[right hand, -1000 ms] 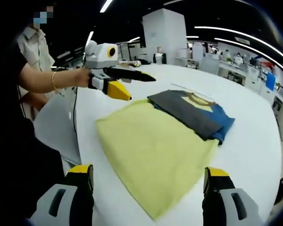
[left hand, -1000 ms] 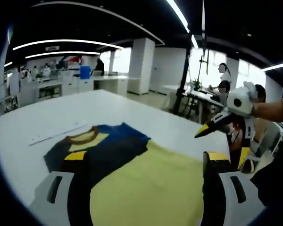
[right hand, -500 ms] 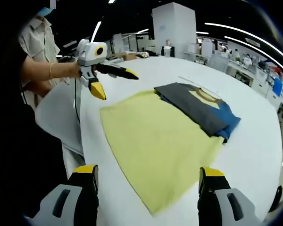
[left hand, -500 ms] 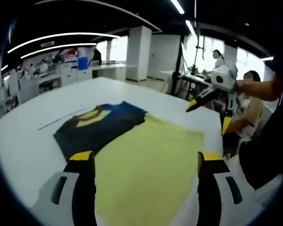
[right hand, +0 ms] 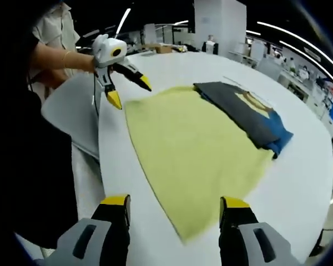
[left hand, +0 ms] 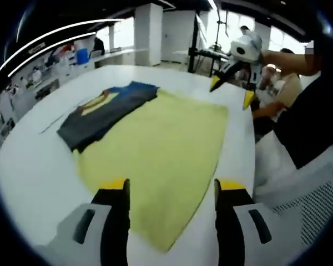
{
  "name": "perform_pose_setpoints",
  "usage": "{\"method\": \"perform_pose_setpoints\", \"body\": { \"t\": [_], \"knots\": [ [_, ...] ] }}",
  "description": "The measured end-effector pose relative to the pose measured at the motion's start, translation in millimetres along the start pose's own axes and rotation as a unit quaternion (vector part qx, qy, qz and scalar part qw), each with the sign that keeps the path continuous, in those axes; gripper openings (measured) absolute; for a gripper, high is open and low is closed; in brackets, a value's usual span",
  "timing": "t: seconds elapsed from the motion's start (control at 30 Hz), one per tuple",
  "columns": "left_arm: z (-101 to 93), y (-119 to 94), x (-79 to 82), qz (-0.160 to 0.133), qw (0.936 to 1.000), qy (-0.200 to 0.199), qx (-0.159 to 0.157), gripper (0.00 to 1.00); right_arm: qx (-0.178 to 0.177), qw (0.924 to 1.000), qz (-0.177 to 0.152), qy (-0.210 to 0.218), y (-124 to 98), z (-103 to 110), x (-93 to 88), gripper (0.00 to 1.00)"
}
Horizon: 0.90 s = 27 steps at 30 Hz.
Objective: Fold the garment on the visible template until the final outline fits inside the template.
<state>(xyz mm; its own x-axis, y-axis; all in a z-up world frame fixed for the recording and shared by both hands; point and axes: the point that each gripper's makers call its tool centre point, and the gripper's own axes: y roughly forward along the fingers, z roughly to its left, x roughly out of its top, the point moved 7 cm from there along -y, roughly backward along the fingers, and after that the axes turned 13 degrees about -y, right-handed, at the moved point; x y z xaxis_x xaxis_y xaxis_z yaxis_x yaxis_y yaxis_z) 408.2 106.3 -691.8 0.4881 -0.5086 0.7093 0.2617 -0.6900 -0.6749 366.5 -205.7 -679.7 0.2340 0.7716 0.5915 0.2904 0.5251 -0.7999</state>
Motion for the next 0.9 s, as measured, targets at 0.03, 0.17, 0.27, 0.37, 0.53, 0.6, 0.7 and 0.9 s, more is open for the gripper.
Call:
{"method": "perform_pose_setpoints", "body": {
  "t": [0.03,0.17,0.27,0.37,0.53,0.6,0.7,0.9],
  "knots": [
    [-1.4,1,-2.2,0.003,1.0,0.002,-0.002,0.54,0.001,1.0,0.005,0.0,2,1,-1.9,0.58],
    [-3.1,5,-13.4,0.042,0.9985,0.036,0.001,0.52,0.0,0.9998,0.017,-0.004,5,2,-8.0,0.51],
    [-4.5,5,-16.0,0.047,0.9981,0.039,-0.003,0.49,0.001,0.9995,0.03,-0.011,9,2,-12.5,0.47],
    [-3.1,7,-23.2,0.072,0.9951,0.067,0.003,0.44,0.001,0.9987,0.048,-0.016,12,1,-16.3,0.43],
    [-1.4,9,-26.4,0.079,0.9937,0.078,0.017,0.4,-0.005,0.9974,0.066,-0.027,14,-2,-17.1,0.39],
    [-2.0,10,-27.1,0.081,0.9933,0.082,0.013,0.39,-0.002,0.9964,0.075,-0.039,16,-3,-17.9,0.38],
    [-0.9,11,-28.2,0.085,0.9932,0.079,0.004,0.38,0.007,0.9957,0.082,-0.043,18,-3,-18.3,0.36],
    [2.9,11,-28.2,0.084,0.9939,0.071,0.003,0.4,0.013,0.9959,0.084,-0.032,22,-5,-20.7,0.36]
  ]
}}
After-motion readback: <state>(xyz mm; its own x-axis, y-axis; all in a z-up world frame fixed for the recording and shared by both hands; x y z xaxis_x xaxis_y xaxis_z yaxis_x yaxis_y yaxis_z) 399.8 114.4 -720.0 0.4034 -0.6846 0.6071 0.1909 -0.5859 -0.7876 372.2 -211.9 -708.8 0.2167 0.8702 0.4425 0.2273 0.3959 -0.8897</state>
